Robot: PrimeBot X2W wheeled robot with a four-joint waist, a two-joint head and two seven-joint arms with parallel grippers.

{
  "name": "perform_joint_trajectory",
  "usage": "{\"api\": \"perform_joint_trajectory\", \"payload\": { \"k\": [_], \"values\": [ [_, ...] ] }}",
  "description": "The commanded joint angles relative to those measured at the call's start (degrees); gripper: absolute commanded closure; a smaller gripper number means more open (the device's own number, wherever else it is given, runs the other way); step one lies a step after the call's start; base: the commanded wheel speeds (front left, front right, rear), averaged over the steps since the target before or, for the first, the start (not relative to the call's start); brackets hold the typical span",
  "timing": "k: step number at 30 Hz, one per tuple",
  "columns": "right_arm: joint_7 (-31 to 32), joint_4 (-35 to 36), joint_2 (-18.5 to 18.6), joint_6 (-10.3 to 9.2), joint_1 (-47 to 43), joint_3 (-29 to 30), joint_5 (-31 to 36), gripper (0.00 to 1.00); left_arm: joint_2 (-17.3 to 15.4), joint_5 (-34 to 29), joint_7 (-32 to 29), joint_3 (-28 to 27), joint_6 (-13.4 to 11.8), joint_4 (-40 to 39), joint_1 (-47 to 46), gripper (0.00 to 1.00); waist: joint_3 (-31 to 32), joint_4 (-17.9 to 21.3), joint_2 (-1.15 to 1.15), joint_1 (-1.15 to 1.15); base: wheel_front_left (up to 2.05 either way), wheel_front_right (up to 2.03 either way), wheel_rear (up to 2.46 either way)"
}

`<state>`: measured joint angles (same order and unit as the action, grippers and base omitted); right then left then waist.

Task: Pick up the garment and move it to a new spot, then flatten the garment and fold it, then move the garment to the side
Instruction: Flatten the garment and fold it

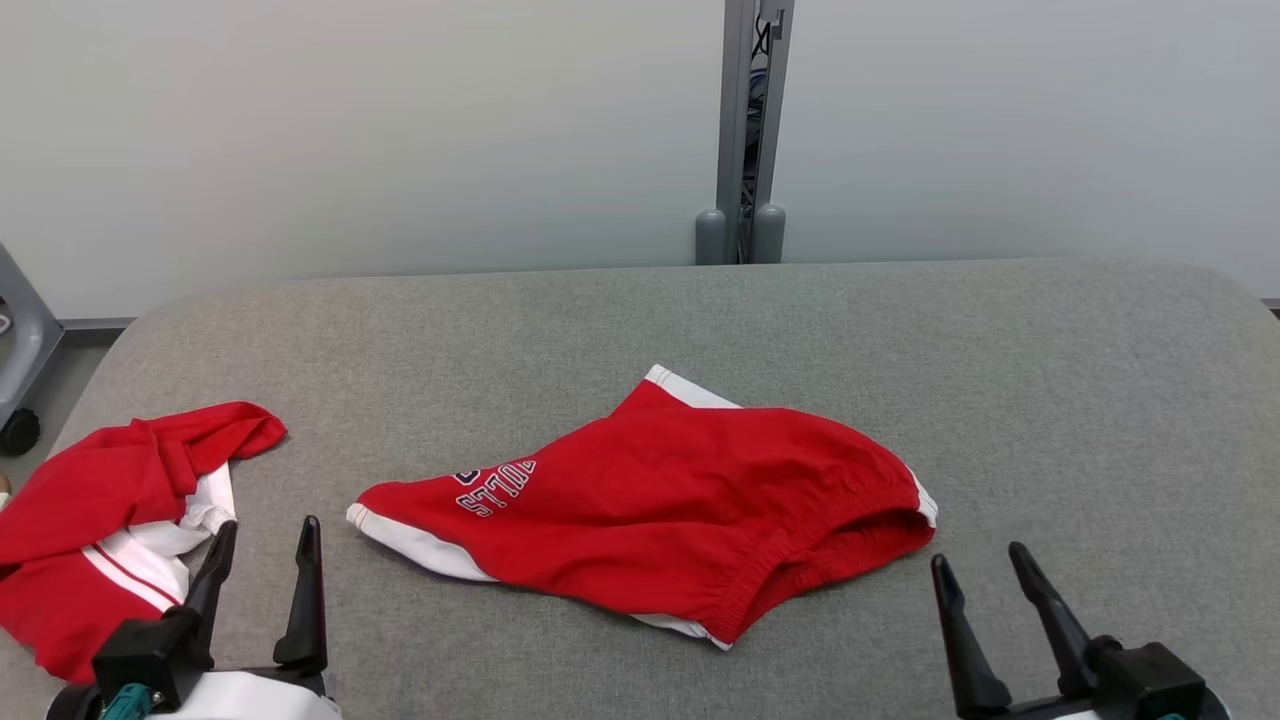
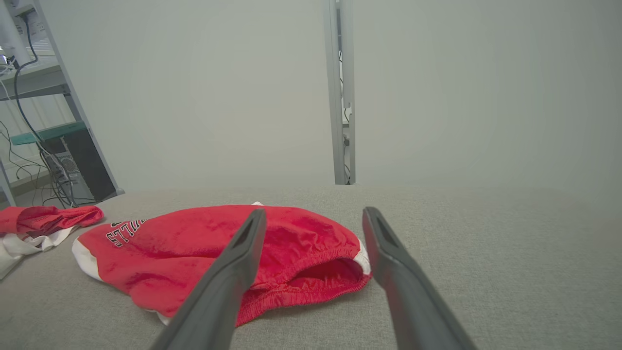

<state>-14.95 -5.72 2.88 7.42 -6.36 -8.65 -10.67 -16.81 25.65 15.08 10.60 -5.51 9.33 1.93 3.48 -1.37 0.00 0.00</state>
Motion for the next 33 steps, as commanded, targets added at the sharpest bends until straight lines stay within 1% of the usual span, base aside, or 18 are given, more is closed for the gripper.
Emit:
{"api": "perform_joint_trajectory", "payload": {
  "k": [1, 6, 13, 19, 25, 26, 33],
  "values": [
    [0.14, -0.09, 0.12, 0.14, 0.44, -0.39, 0.16, 0.0, 0.06, 0.06, -0.33, 0.02, 0.29, 0.36, -0.78, 0.0, -0.08, -0.06, 0.0, 0.0, 0.0, 0.0, 0.0],
    [2.0, -0.77, 1.91, 0.14, 1.44, -4.36, 0.13, 0.0, 0.24, 2.76, -5.51, 1.0, 1.66, 2.32, -2.08, 0.0, -0.9, -0.52, 0.0, 0.0, 0.0, 0.0, 0.0],
    [5.02, -2.37, 5.31, 0.13, 3.17, -11.47, -1.22, 0.0, 0.68, 8.1, -15.03, 2.54, 5.28, 5.96, -5.67, 0.0, -3.18, -1.62, 0.0, 0.0, 0.0, 0.0, 0.0],
    [6.38, -4.85, 7.53, 0.13, 6.07, -17.19, -2.19, 0.0, 0.95, 13.04, -21.63, 2.46, 8.48, 9.76, -10.53, 0.0, -7.26, -2.07, 0.0, 0.0, 0.0, 0.0, 0.0],
    [6.11, -8.52, 8.95, 0.13, 9.94, -22.3, -2.88, 0.0, 0.85, 16.95, -25.36, 2.32, 10.99, 14.38, -16.48, 0.0, -11.23, -2.28, 0.0, 0.0, 0.0, 0.0, 0.0],
    [6.11, -8.52, 8.95, 0.13, 9.94, -22.3, -2.88, 0.0, 0.85, 16.95, -25.36, 2.32, 10.99, 14.38, -16.48, 0.0, -11.23, -2.28, 0.0, 0.0, 0.0, 0.0, 0.0],
    [4.45, -11.6, 9.5, 0.13, 14.52, -27.2, -1.76, 0.0, 1.3, 21.94, -27.01, 1.76, 12.57, 20.33, -22.63, 0.0, -15.15, -2.38, 0.0, 0.0, 0.0, 0.0, 0.0]
  ]
}}
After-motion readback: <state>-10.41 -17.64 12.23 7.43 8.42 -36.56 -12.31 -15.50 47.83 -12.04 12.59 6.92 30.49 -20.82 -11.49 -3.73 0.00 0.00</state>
